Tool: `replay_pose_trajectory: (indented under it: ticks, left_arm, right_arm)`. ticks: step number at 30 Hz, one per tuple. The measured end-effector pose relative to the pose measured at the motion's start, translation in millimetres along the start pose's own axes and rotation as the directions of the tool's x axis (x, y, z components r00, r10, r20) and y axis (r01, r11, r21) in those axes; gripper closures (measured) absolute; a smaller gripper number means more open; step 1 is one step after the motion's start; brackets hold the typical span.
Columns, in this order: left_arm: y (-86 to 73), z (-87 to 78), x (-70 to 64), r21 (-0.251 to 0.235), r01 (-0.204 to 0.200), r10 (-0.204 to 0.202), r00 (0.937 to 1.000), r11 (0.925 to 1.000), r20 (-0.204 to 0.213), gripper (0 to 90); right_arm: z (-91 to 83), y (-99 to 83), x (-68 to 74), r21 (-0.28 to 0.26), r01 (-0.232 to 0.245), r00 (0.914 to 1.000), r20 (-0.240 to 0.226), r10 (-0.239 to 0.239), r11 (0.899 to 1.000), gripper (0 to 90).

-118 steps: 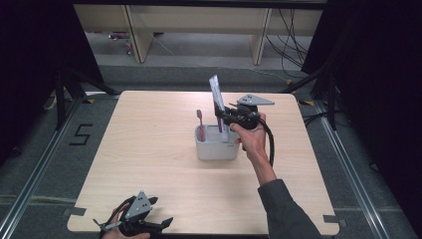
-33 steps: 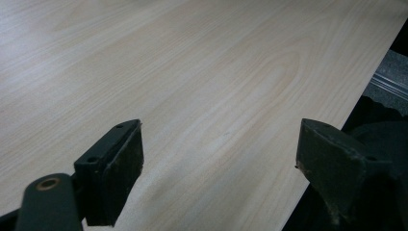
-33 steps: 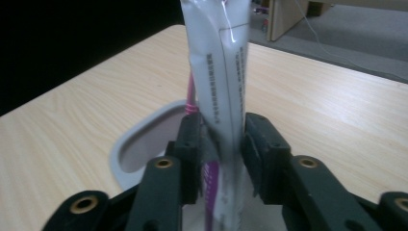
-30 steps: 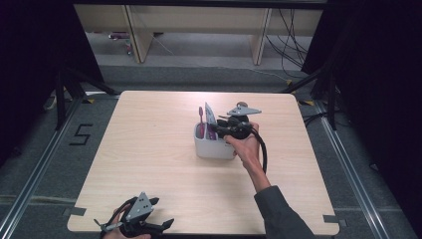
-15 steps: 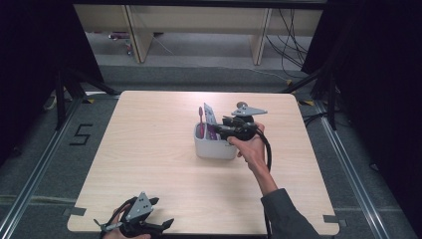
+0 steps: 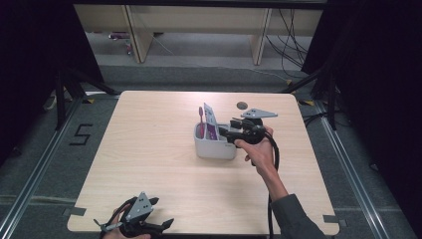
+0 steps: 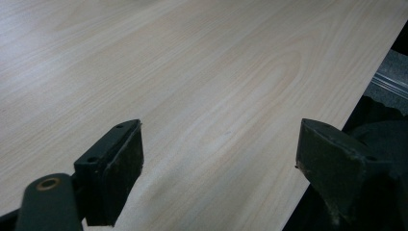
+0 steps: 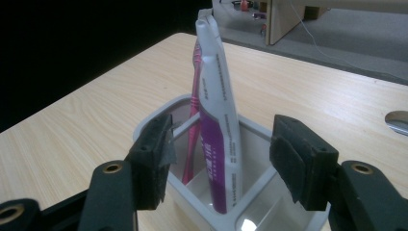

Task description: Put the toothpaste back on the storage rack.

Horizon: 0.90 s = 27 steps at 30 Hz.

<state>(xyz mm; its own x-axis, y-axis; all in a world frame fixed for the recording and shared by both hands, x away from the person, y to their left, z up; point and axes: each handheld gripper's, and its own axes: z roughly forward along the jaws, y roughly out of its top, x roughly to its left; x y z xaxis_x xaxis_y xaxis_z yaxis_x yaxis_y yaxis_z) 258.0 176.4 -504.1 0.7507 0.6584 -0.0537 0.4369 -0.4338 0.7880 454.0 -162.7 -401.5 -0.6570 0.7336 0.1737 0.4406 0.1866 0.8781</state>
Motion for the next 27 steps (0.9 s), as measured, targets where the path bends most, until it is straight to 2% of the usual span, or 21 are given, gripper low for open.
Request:
replay_pose_trajectory:
  ticks: [1, 3, 4, 5, 7, 8, 9, 10, 11, 14, 17, 18, 19, 20, 21, 22, 23, 24, 25, 26, 27]
  left_arm:
    - [-0.1, 0.1, -0.3, -0.003, 0.003, -0.003, 1.0000, 1.0000, 0.001, 16.3]
    - [-0.1, 0.0, 0.7, 0.007, -0.007, 0.007, 1.0000, 1.0000, 0.001, 16.3]
    - [-0.2, 0.7, -0.8, -0.006, 0.010, -0.010, 0.9999, 0.9999, 0.010, 16.3]
    - [-0.2, 0.8, -0.8, -0.005, 0.009, -0.009, 0.9999, 0.9999, 0.009, 16.3]
    - [-0.2, 1.1, -0.7, -0.008, 0.004, -0.004, 0.9999, 1.0000, 0.010, 16.3]
    - [-0.2, 1.2, -0.6, -0.007, 0.003, -0.003, 0.9999, 1.0000, 0.010, 16.3]
    - [-0.2, 1.2, -0.6, -0.006, 0.003, -0.003, 0.9999, 1.0000, 0.010, 16.3]
    - [-0.3, 1.2, -0.6, -0.006, 0.003, -0.003, 0.9999, 1.0000, 0.010, 16.3]
    - [-0.3, 1.2, -0.7, -0.006, 0.003, -0.003, 0.9999, 1.0000, 0.010, 16.3]
    - [-0.4, 1.1, -0.8, -0.007, 0.007, -0.007, 0.9999, 1.0000, 0.009, 16.3]
    - [-0.5, 1.1, -0.8, -0.006, 0.007, -0.007, 0.9999, 1.0000, 0.009, 16.3]
    - [-0.5, 1.0, -0.9, -0.007, 0.007, -0.007, 0.9999, 0.9999, 0.008, 16.3]
    - [-0.5, 0.9, -0.9, -0.008, 0.008, -0.008, 0.9999, 0.9999, 0.008, 16.3]
    - [-0.5, 0.9, -0.7, -0.007, 0.008, -0.008, 0.9999, 0.9999, 0.009, 16.3]
    - [-0.6, 0.8, -0.8, -0.009, 0.009, -0.009, 0.9999, 0.9999, 0.009, 16.3]
    - [-0.5, -0.2, 0.8, 0.008, -0.011, 0.011, 0.9999, 0.9999, 0.000, 16.3]
    - [-0.4, -0.2, 0.5, 0.008, -0.005, 0.005, 1.0000, 1.0000, 0.000, 16.3]
    - [-1.0, 1.6, -1.6, -0.021, 0.022, -0.022, 0.9997, 0.9995, 0.007, 16.3]
    - [-0.6, 0.7, -0.8, -0.005, 0.010, -0.010, 0.9999, 0.9999, 0.007, 16.3]
    - [-0.6, 0.7, -1.0, -0.004, 0.011, -0.011, 0.9999, 0.9999, 0.007, 16.3]
    - [-0.7, 0.7, -1.4, -0.006, 0.011, -0.011, 0.9999, 0.9999, 0.003, 16.3]
  right_arm:
    - [-1.2, -0.1, -0.7, 0.005, 0.001, 1.0000, -0.009, -0.001, 1.000, 41.4]
    - [-4.2, -1.2, -2.0, 0.003, 0.004, 1.0000, 0.006, -0.004, 1.000, 40.6]
    - [-6.0, -2.0, -2.6, 0.006, 0.001, 1.0000, 0.008, -0.001, 1.000, 39.6]
    - [-7.8, -2.9, -1.9, 0.003, -0.020, 0.9998, 0.004, 0.020, 1.000, 38.9]
    - [-11.1, -3.7, -3.0, -0.001, 0.003, 1.0000, 0.006, -0.003, 1.000, 37.8]
    - [-12.7, -3.8, -2.2, 0.001, -0.009, 0.9999, 0.005, 0.009, 1.000, 36.7]
    - [-15.6, -4.2, -2.4, 0.004, 0.002, 0.9998, 0.018, -0.002, 1.000, 35.5]
    - [-16.2, -4.9, -0.9, 0.004, -0.022, 0.9997, 0.007, 0.022, 1.000, 34.6]
    - [-18.4, -5.5, -1.5, 0.006, -0.009, 0.9998, 0.018, 0.009, 1.000, 33.0]
    - [-21.6, -7.8, -0.7, 0.007, -0.011, 0.9997, 0.021, 0.010, 1.000, 28.7]
    - [-26.4, -11.1, -0.2, 0.006, -0.031, 0.9992, 0.025, 0.031, 0.999, 25.8]
    - [-28.2, -12.3, 0.5, 0.006, -0.051, 0.9982, 0.031, 0.051, 0.999, 25.0]
    - [-30.2, -13.2, -1.0, 0.004, -0.041, 0.9987, 0.028, 0.041, 0.999, 24.8]
    - [-32.0, -14.6, 1.3, 0.001, -0.075, 0.9965, 0.038, 0.075, 0.997, 24.8]
    - [-33.4, -15.9, -2.0, -0.004, -0.039, 0.9987, 0.033, 0.039, 0.999, 24.8]
    - [-36.0, -17.7, -2.2, -0.002, -0.047, 0.9984, 0.030, 0.047, 0.999, 24.0]
    - [-38.8, -19.9, -1.8, 0.002, -0.066, 0.9971, 0.039, 0.065, 0.998, 22.3]
    - [-41.6, -22.0, -0.9, 0.007, -0.090, 0.9950, 0.045, 0.089, 0.996, 21.6]
    - [-44.1, -24.4, -4.7, 0.002, -0.058, 0.9974, 0.044, 0.058, 0.998, 21.8]
    - [-47.1, -25.6, -5.3, 0.008, -0.055, 0.9972, 0.051, 0.054, 0.998, 21.8]
    - [-48.1, -28.3, -5.6, -0.001, -0.072, 0.9965, 0.043, 0.072, 0.997, 21.8]
